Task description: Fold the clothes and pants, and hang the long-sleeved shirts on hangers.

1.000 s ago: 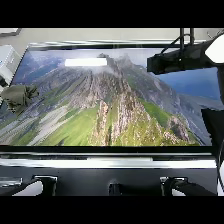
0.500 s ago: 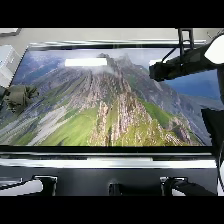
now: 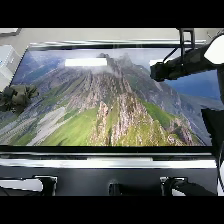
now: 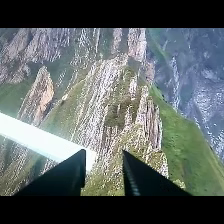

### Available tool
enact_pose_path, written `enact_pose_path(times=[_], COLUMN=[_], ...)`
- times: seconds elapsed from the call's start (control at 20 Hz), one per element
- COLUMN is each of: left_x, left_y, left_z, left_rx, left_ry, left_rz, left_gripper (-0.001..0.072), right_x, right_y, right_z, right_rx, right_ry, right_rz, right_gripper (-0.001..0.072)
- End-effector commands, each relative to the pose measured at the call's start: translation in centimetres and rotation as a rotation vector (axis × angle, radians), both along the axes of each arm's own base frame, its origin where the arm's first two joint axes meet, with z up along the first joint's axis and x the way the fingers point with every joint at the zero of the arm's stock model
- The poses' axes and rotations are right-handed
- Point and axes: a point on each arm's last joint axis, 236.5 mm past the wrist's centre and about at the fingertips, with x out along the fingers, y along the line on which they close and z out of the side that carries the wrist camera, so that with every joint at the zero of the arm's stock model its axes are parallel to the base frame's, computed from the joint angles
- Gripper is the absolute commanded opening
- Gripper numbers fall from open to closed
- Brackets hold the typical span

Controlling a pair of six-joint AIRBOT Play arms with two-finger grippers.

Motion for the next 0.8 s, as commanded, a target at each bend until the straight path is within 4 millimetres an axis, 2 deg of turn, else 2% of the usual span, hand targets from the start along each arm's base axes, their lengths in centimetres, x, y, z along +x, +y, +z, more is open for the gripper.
enact_pose_path(times=[0.0, 0.05, 0.1, 0.2, 0.3, 0.4, 0.5, 0.65, 0.75], left_x=[2.0, 2.0, 2.1, 2.3, 3.0, 3.5, 3.7, 2.8, 1.3], left_y=[0.3, 0.1, -0.3, -1.0, -2.4, -5.1, -10.2, -21.7, -30.0], left_z=[-1.1, -1.3, -1.0, 1.0, 5.0, 9.5, 14.0, 20.2, 23.0], left_rx=[-0.031, -0.05, -0.063, -0.048, 0.029, 0.095, 0.131, 0.172, 0.139], left_ry=[-0.093, -0.093, -0.099, -0.119, -0.157, -0.185, -0.204, -0.245, -0.293], left_rz=[0.025, 0.032, 0.032, 0.011, -0.067, -0.16, -0.281, -0.531, -0.685], left_gripper=[0.0379, 0.0076, 0.0015, 0.0013, 0.0012, 0.0011, 0.0011, 0.0011, 0.0011], right_x=[0.1, 0.1, 0.1, 0.1, 0.2, 0.6, 1.5, 2.0, 1.0], right_y=[-0.4, -0.4, -0.4, -0.4, -0.5, -0.5, -0.6, -2.2, -5.0], right_z=[-0.1, -0.1, -0.1, -0.1, 0.0, 0.5, 1.8, 4.6, 6.7], right_rx=[0.004, 0.004, 0.006, 0.024, 0.061, 0.097, 0.127, 0.125, 0.091], right_ry=[0.01, 0.01, 0.011, 0.022, 0.038, 0.029, -0.022, -0.117, -0.168], right_rz=[-0.042, -0.042, -0.043, -0.068, -0.126, -0.176, -0.205, -0.275, -0.379], right_gripper=[0.0294, 0.0294, 0.0294, 0.0296, 0.0349, 0.0362, 0.0362, 0.0365, 0.0424])
